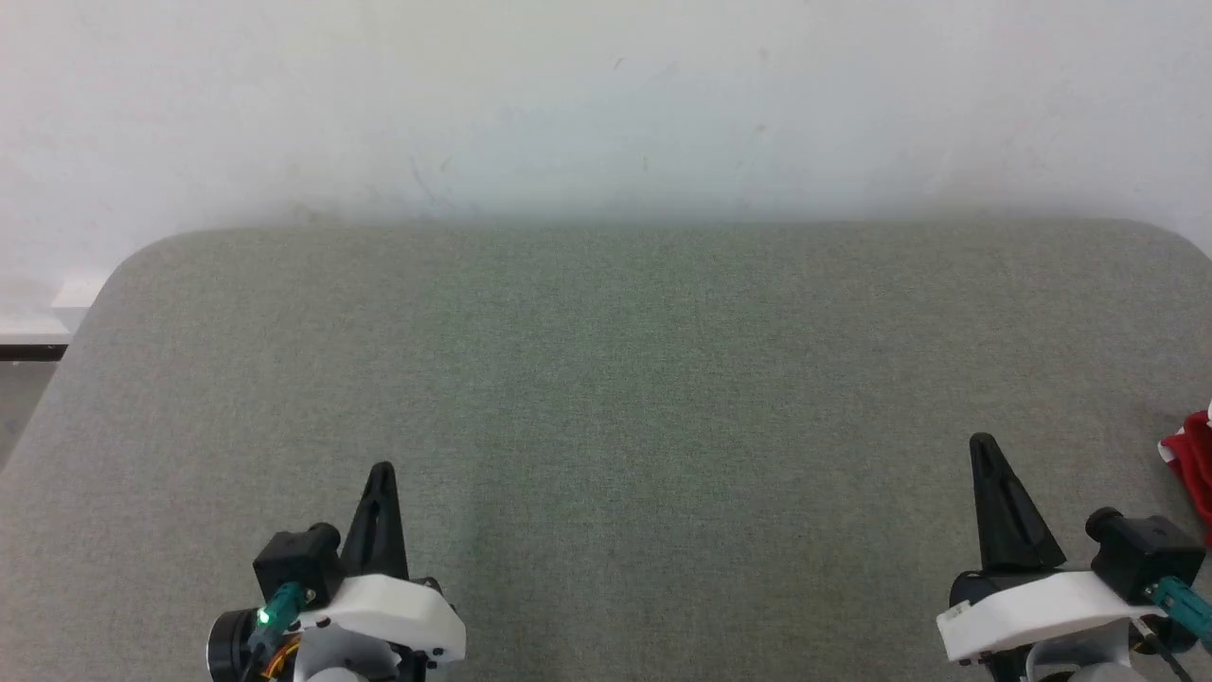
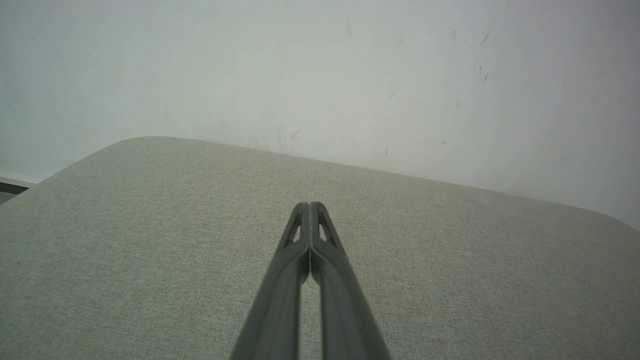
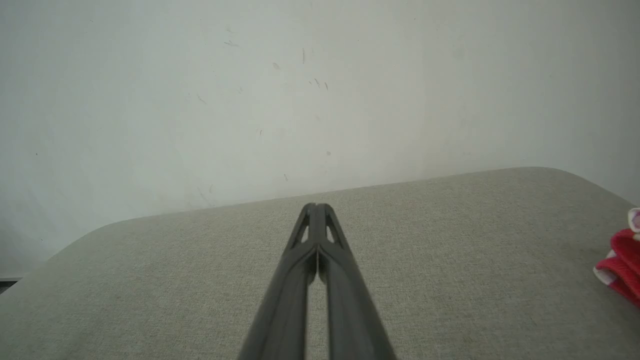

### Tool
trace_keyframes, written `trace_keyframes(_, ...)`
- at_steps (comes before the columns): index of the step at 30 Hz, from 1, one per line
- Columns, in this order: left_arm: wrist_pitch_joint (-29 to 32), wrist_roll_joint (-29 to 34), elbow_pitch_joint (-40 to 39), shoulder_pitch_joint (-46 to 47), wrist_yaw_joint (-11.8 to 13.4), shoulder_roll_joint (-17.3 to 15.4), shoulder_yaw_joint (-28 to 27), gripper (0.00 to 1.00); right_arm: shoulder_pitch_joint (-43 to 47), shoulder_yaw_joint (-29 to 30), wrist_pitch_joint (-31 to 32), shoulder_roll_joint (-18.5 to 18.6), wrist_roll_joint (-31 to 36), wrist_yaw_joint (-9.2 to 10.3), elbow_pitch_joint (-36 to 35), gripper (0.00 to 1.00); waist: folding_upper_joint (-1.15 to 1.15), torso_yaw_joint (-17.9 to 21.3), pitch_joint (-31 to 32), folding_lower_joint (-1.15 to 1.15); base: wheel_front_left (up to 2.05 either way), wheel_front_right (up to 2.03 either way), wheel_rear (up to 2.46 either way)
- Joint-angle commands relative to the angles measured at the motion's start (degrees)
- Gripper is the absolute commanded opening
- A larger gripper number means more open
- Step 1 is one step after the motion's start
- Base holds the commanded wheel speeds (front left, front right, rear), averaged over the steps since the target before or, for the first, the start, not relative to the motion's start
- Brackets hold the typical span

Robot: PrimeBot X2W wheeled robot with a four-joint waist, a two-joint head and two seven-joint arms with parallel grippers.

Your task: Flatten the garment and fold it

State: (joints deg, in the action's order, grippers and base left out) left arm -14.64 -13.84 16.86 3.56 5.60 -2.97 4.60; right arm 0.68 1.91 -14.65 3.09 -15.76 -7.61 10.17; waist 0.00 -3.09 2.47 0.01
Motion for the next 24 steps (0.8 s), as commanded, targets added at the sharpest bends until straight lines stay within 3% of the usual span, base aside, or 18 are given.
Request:
trace_keyframes(1,0.11,0.10,-0.13,-0.03,-0.04,0.00,-0.03,0.00,0.00,-0.02,0.11,0.00,0.11,0.00,-0.07,0.00,0.00,0.02,-0.02,0.00,0.00,0.00,0.00)
trace_keyframes(24,2.68,2.53,-3.09,-0.65,-1.02,0.02,-0.84,0.00,-0.12,-0.36,2.68,-0.04,2.88,0.02,-1.86,0.00,0.00,0.57,-0.45,0.00,0.00,0.00,0.00)
